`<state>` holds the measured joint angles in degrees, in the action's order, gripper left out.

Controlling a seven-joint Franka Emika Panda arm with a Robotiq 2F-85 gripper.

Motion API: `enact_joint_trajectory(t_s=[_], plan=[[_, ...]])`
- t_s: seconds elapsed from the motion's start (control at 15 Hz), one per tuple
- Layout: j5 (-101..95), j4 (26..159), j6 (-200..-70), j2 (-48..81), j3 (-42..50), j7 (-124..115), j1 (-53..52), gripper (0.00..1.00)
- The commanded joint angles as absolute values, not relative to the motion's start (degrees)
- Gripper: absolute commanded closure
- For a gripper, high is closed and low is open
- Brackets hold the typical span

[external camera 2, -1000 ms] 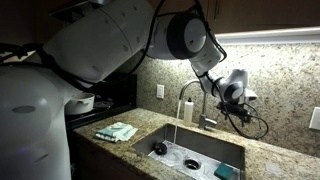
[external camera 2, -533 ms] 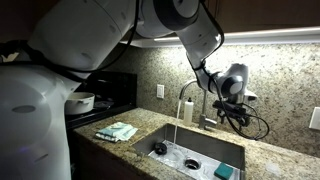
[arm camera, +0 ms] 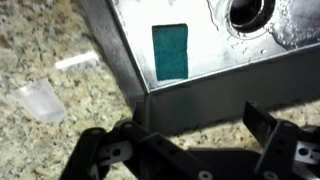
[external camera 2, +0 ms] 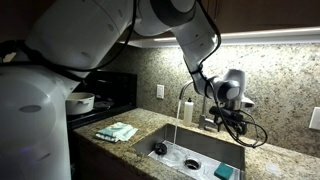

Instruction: Move the tap nozzle to the left then open the water faucet

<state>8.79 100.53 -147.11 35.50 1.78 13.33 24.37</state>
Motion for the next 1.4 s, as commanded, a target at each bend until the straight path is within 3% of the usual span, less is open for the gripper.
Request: enact_joint_trajectory(t_s=[0.0,0.93,1.33], plan=[[8.02,109.99,-148.83,32.41,3.31,15.70,23.62,0.00],[-5.14,141.52,-158.21,7.24,13.48,10.12,14.87,0.00],[-2.67,146.55,-151.66,-6.59,14.66,9.81,15.61,0.00]])
